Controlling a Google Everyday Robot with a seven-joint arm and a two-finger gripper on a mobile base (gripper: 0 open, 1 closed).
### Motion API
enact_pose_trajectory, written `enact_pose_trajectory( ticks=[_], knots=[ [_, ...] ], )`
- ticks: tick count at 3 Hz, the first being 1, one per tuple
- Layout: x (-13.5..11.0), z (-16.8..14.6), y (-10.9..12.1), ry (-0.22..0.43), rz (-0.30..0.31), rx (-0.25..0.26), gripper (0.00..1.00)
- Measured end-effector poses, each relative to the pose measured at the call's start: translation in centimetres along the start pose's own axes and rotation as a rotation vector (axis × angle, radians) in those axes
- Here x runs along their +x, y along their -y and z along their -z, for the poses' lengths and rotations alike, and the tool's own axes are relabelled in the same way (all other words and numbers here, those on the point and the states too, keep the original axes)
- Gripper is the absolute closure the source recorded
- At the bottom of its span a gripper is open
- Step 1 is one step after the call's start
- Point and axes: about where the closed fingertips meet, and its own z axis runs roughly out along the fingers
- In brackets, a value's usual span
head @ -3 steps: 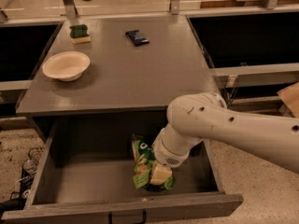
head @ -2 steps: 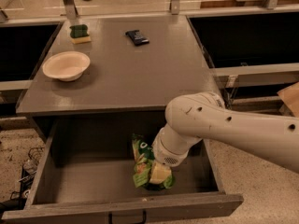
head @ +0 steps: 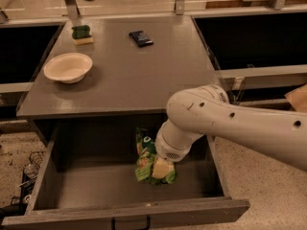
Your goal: Place green rice chip bag into top drawer
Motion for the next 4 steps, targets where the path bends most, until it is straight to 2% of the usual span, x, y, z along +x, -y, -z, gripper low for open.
enact_pose_trajectory(
  ticks=[2,3,4],
  knots=[
    [0.4,-2.1,-0.4,-0.020,-0.018,-0.032,1.00],
    [0.4,-2.1,-0.4,-0.020,-0.018,-0.032,1.00],
    [0.4,-2.1,-0.4,-0.020,-0.018,-0.032,0.73]
  ],
)
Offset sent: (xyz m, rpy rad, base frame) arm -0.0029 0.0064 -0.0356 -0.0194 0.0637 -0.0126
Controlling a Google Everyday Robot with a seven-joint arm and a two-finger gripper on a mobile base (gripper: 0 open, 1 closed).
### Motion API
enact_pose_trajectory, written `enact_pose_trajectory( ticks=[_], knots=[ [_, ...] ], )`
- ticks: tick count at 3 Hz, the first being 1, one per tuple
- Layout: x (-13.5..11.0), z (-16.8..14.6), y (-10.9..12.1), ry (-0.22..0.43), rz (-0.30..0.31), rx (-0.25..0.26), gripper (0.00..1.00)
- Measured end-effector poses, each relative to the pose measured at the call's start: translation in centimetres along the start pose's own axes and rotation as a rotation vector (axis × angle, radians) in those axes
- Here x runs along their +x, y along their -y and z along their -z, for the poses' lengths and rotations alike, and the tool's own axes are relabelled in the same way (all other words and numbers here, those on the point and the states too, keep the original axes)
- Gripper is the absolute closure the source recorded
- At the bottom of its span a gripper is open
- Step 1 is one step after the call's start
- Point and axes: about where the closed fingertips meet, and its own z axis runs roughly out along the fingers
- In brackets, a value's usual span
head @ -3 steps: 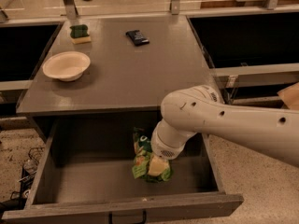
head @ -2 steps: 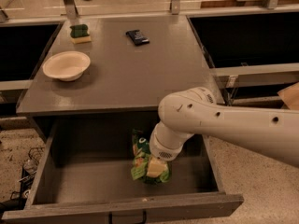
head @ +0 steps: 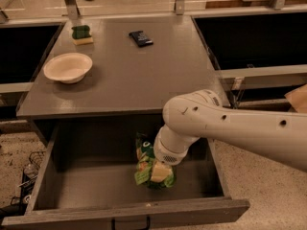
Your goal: Place green rice chip bag into top drawer
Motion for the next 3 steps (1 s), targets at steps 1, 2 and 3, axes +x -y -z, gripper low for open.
enact_pose_trajectory(
  ticks=[1,2,3],
  knots=[
    [0.00,0.00,0.00,0.000,0.000,0.000,0.50],
    [0.00,0.00,0.00,0.000,0.000,0.000,0.27],
    [0.00,0.00,0.00,0.000,0.000,0.000,0.04]
  ],
)
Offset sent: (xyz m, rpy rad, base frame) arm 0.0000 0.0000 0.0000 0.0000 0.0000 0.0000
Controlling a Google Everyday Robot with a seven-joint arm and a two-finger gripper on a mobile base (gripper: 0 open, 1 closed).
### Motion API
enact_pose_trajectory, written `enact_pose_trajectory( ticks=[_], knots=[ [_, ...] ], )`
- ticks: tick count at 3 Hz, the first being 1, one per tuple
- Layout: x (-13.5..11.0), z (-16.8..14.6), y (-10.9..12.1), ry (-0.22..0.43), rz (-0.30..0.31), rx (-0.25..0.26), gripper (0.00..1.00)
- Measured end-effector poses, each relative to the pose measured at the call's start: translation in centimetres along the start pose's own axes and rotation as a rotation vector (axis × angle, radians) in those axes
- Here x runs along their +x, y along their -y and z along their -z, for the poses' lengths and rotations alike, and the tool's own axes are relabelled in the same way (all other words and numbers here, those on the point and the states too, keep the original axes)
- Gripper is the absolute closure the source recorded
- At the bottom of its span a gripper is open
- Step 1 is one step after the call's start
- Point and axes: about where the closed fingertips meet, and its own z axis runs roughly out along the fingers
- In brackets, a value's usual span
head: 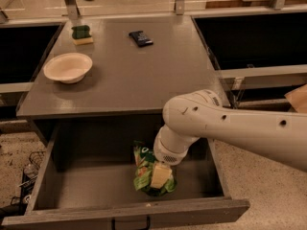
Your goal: Place green rice chip bag into top drawer
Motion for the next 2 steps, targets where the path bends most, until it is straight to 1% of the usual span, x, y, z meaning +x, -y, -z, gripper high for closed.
enact_pose_trajectory(
  ticks=[1,2],
  knots=[
    [0.00,0.00,0.00,0.000,0.000,0.000,0.00],
    [0.00,0.00,0.00,0.000,0.000,0.000,0.00]
  ],
)
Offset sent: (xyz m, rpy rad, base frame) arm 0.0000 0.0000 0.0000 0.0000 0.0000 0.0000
